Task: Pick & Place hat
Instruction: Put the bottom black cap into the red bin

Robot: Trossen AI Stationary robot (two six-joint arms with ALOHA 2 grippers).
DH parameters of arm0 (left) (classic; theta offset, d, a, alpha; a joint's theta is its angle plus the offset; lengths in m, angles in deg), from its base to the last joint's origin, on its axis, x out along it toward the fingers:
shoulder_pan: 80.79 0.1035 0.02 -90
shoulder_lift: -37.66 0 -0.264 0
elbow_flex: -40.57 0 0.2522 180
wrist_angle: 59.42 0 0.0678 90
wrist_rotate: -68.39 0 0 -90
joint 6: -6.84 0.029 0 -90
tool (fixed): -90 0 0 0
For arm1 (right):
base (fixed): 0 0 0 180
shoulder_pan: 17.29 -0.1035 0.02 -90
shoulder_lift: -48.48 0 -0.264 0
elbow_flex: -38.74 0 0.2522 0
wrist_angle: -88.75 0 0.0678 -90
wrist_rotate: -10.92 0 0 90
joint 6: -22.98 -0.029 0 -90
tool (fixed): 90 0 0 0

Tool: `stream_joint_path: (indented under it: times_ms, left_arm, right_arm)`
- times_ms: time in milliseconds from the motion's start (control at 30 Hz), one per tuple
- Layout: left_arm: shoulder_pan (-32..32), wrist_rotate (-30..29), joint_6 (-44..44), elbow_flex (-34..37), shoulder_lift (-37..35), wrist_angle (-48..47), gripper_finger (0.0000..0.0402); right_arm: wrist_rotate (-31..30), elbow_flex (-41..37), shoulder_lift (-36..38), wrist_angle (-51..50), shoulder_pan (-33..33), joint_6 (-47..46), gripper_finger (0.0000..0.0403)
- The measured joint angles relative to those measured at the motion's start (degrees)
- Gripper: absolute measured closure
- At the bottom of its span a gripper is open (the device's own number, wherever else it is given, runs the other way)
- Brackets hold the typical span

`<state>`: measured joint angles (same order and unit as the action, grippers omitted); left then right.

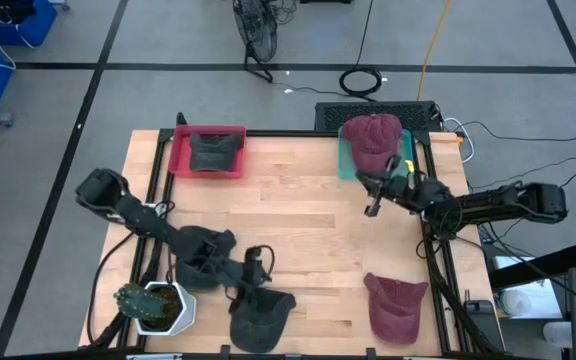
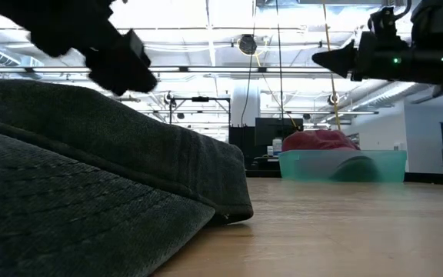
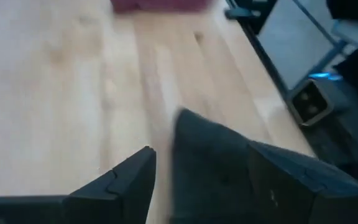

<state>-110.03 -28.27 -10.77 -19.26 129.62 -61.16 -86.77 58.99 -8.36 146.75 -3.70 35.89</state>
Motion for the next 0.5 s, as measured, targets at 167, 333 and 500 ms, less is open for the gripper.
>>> stream_joint_path:
  times_ms: [167,333,500]
  left_arm:
    - [-2.48,4.52,-6.43,-2.87,0.33,-0.32,0.0167]
    - [-5.75,7.59,-10.04,-6.07,0.3,-2.15,0.016]
    - [-8.05,5.07,-11.67,-7.07,0.31,-13.27,0.0152]
  right_arm:
    - [0.0,0.0,-0.02,0.86,1.41,-0.73,0.038]
    - [0.01,0.0,-0.02,0.69,1.76,-3.41,0.038]
    - [0.2,0.02,-0.02,-1.92,1.72,-5.78,0.038]
